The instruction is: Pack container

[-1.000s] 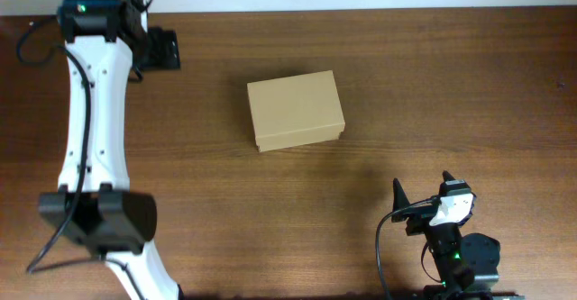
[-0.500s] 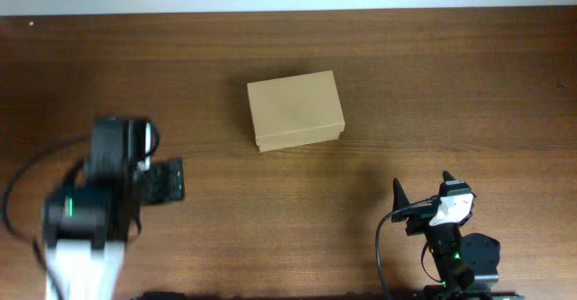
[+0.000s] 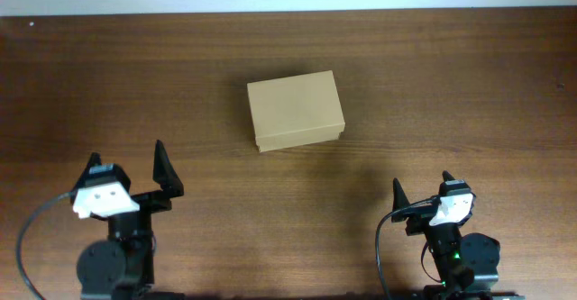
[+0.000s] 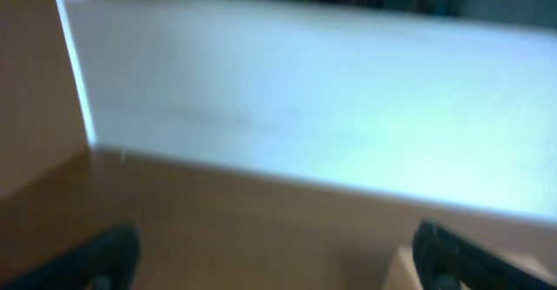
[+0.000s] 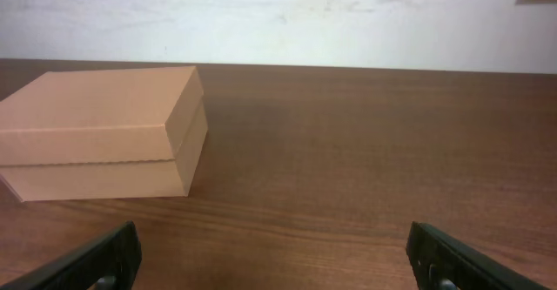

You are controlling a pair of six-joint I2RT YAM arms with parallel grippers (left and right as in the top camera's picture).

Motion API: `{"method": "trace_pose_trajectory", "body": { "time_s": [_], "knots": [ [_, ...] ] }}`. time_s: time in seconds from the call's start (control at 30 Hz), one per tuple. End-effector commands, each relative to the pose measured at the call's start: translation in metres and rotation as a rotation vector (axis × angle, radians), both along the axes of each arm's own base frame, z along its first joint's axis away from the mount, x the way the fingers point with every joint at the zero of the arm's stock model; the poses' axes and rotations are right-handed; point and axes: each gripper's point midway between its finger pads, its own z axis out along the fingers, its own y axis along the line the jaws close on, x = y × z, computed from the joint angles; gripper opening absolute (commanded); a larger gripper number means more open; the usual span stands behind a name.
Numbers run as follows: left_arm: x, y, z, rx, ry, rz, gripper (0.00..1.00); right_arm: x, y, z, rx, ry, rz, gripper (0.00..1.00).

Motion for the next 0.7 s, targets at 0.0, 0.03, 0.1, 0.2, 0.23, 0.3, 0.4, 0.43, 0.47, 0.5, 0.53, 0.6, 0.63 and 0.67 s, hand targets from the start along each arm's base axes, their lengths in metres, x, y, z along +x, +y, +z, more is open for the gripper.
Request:
{"method": "trace_pose_trajectory", "body": {
  "time_s": [0.0, 0.03, 0.1, 0.2, 0.23, 0.3, 0.4, 0.43, 0.47, 0.5, 0.53, 0.6, 0.63, 0.67],
  "knots": [
    [-0.004, 0.001, -0.013, -0.002, -0.052, 0.006, 0.99, 0.0, 0.003, -0.001, 0.013, -0.004, 0.012, 0.99],
    [-0.005, 0.001, -0.016, -0.003, -0.067, 0.006, 1.0, 0.0, 0.003, -0.001, 0.013, -0.004, 0.012, 0.99],
    [-0.006, 0.002, -0.024, -0.004, -0.083, 0.006, 1.0, 0.0, 0.003, -0.001, 0.013, -0.004, 0.012, 0.99],
    [-0.008, 0.002, -0.041, -0.004, -0.094, 0.007, 1.0, 0.0, 0.003, -0.001, 0.013, -0.004, 0.012, 0.99],
    [-0.009, 0.002, -0.045, -0.005, -0.099, 0.008, 1.0, 0.0, 0.003, -0.001, 0.013, -0.004, 0.012, 0.99],
    [-0.012, 0.003, -0.052, -0.006, -0.109, 0.013, 1.0, 0.0, 0.003, -0.001, 0.013, -0.004, 0.012, 0.99],
    [-0.012, 0.003, -0.066, -0.006, -0.112, 0.013, 1.0, 0.0, 0.003, -0.001, 0.013, -0.004, 0.012, 0.99],
    [-0.01, 0.003, -0.072, -0.005, -0.1, 0.013, 1.0, 0.0, 0.003, -0.001, 0.013, -0.004, 0.012, 0.99],
    [-0.008, 0.003, -0.079, -0.004, -0.082, 0.013, 0.99, 0.0, 0.003, -0.001, 0.013, -0.004, 0.012, 0.99],
    [-0.007, 0.003, -0.086, -0.003, -0.068, 0.013, 1.0, 0.0, 0.003, -0.001, 0.013, -0.004, 0.012, 0.99],
    [-0.006, 0.003, -0.091, -0.003, -0.058, 0.013, 1.0, 0.0, 0.003, -0.001, 0.013, -0.004, 0.012, 0.99],
    [-0.004, 0.003, -0.099, -0.001, -0.041, 0.013, 1.0, 0.0, 0.003, -0.001, 0.013, -0.004, 0.012, 0.99],
    [-0.003, 0.002, -0.104, -0.001, -0.031, 0.013, 1.0, 0.0, 0.003, -0.001, 0.013, -0.004, 0.012, 0.99],
    [-0.003, 0.002, -0.108, 0.0, -0.023, 0.013, 1.0, 0.0, 0.003, -0.001, 0.013, -0.004, 0.012, 0.99]
  ]
}}
